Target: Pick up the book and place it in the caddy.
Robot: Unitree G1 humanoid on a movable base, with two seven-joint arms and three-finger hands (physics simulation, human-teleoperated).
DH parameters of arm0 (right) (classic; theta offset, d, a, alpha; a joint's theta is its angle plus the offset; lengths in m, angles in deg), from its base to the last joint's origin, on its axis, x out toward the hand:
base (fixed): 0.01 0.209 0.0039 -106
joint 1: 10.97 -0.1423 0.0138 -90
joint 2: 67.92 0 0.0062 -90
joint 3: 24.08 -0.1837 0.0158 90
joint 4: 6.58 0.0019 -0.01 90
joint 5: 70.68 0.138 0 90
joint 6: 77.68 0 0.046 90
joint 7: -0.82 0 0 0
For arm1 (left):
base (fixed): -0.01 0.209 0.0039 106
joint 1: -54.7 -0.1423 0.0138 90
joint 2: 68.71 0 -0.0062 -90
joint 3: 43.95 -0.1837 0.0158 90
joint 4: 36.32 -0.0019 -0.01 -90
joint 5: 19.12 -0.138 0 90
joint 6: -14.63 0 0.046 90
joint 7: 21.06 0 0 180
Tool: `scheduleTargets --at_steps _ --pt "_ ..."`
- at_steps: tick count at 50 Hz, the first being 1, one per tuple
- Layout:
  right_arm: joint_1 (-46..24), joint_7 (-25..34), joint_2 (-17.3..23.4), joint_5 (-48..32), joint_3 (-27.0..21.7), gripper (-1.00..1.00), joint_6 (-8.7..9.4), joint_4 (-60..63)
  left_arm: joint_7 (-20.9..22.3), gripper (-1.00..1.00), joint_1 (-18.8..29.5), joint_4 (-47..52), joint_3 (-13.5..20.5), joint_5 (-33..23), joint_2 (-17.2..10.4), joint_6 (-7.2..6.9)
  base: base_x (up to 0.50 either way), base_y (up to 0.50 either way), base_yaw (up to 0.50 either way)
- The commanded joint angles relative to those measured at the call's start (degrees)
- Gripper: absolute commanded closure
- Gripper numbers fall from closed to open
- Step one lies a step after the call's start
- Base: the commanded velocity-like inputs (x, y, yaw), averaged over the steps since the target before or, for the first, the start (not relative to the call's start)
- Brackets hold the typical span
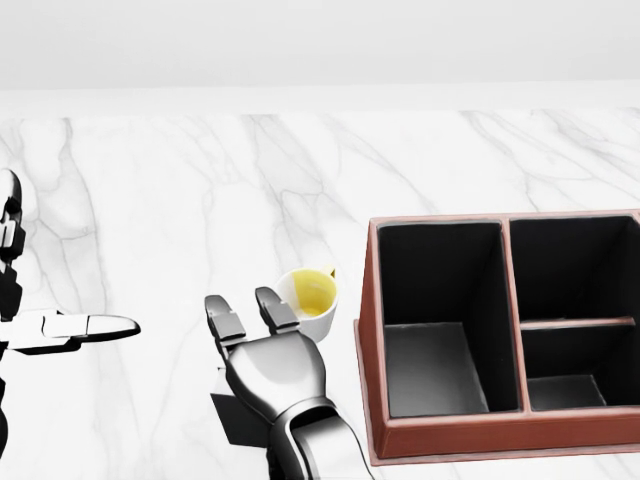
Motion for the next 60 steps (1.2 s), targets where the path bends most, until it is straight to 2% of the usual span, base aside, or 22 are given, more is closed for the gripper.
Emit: scheduleTargets --at_steps 1,14,25,26,27,28,51,60 --pt "-4.77 -5.1 -0.13 1.28 -3.12 -1.0 0.0 -11.13 0.15 -1.0 -0.4 0.06 0.29 0.12 0.02 0.0 0.0 0.0 0.0" --pt "-6.9 -9.48 0.49 4.05 -3.98 -1.0 0.0 -22.24 0.24 -1.0 -0.76 -0.07 0.55 0.24 0.04 0.0 0.0 0.0 0.0" --pt "-11.4 -14.73 0.08 7.27 -5.34 -1.0 0.0 -33.59 0.35 -1.0 -1.23 0.19 0.86 0.36 0.04 0.0 0.0 0.0 0.0" --pt "-11.37 -14.76 0.15 7.14 -5.17 -0.83 0.0 -34.23 0.4 -1.0 -1.38 0.24 1.02 0.43 0.04 0.0 0.0 0.0 0.0" --pt "-10.86 -14.32 0.29 6.85 -4.75 -0.11 0.0 -33.91 0.41 -1.0 -1.47 0.23 1.15 0.51 0.05 0.0 0.0 0.0 0.0" --pt "-10.54 -14.27 0.35 6.69 -4.59 1.0 0.0 -33.41 0.39 -1.0 -1.46 0.13 1.18 0.48 0.04 0.0 0.0 0.0 0.0" --pt "-10.75 -15.19 0.37 6.52 -4.97 1.0 0.0 -32.53 0.46 -1.0 -1.2 0.94 1.48 0.8 -0.26 0.0 0.0 0.0 0.0" --pt "-5.81 -8.02 1.49 5.38 -3.38 1.0 0.0 -17.2 0.53 -1.0 -1.96 1.12 1.65 0.9 0.07 0.0 0.0 0.0 0.0"
